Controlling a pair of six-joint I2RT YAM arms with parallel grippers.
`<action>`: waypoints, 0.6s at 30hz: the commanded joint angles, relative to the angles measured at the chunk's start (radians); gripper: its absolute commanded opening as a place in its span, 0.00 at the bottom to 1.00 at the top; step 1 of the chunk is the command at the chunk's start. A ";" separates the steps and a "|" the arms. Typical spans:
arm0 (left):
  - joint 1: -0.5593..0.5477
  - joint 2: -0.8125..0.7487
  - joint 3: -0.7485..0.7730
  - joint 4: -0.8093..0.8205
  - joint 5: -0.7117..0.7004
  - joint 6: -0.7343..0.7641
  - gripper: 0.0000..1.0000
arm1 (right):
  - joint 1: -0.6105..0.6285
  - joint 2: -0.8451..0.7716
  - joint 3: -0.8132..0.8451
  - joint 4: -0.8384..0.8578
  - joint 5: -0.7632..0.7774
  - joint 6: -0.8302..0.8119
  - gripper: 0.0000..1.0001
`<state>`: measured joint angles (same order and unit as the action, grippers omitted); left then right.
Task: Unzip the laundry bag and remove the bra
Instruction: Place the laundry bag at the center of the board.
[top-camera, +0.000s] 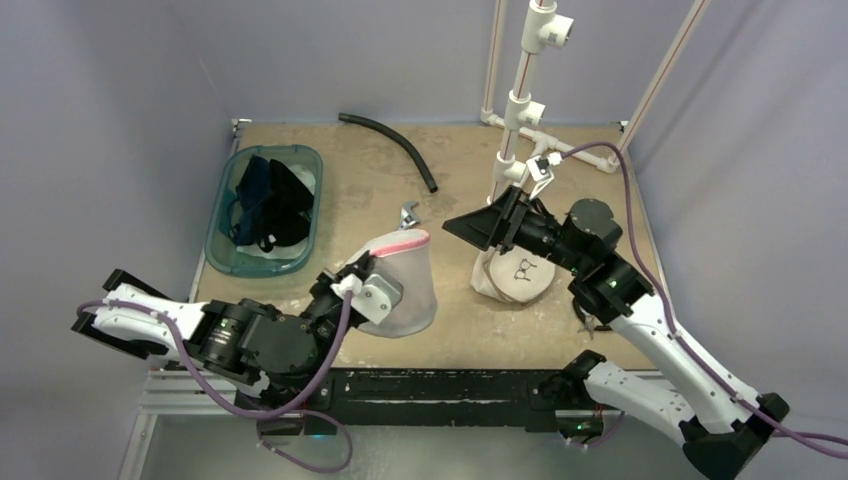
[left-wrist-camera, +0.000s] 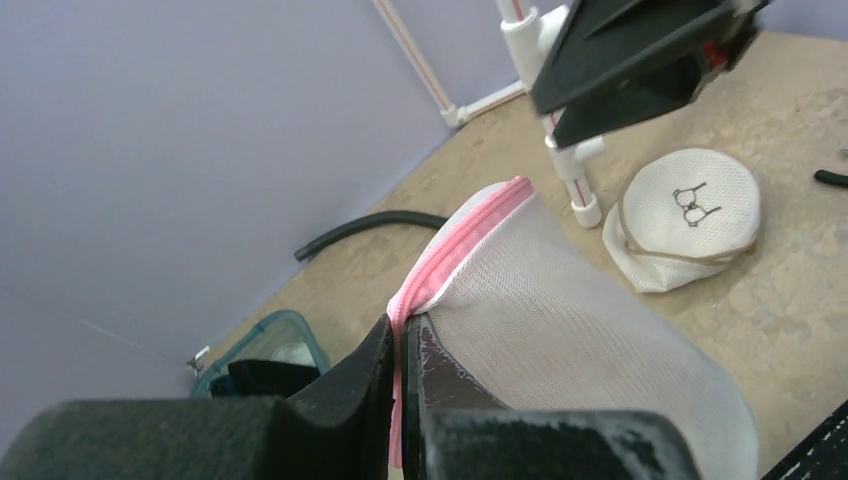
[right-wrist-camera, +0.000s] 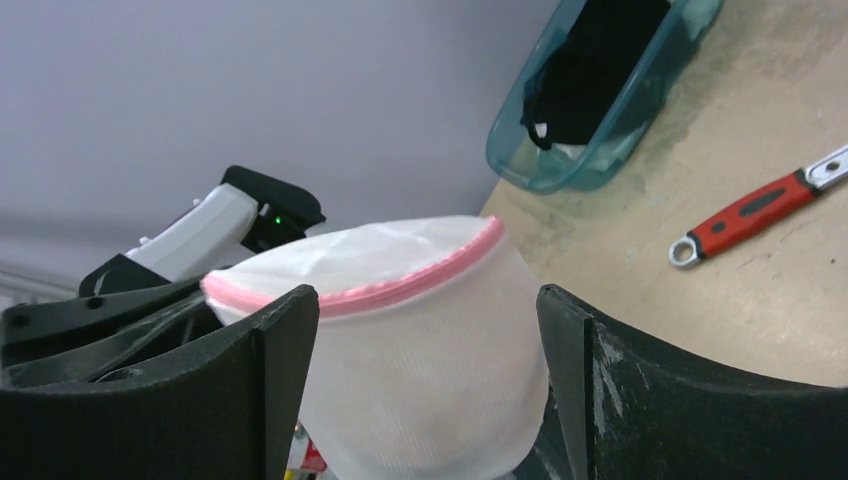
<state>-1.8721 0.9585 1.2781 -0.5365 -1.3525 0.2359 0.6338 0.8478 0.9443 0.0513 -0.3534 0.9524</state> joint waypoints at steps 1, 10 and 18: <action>0.013 0.045 -0.062 0.336 0.112 0.333 0.00 | 0.000 0.051 0.018 0.026 -0.115 0.036 0.84; 0.024 -0.057 -0.429 0.760 0.194 0.691 0.00 | 0.000 0.065 -0.053 0.115 -0.159 0.120 0.84; 0.191 0.020 -0.735 1.159 0.261 0.771 0.00 | 0.000 0.013 -0.158 -0.104 0.068 -0.058 0.84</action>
<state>-1.7447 0.9146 0.6266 0.3481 -1.1339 0.9474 0.6296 0.9089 0.8204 0.0570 -0.4133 1.0058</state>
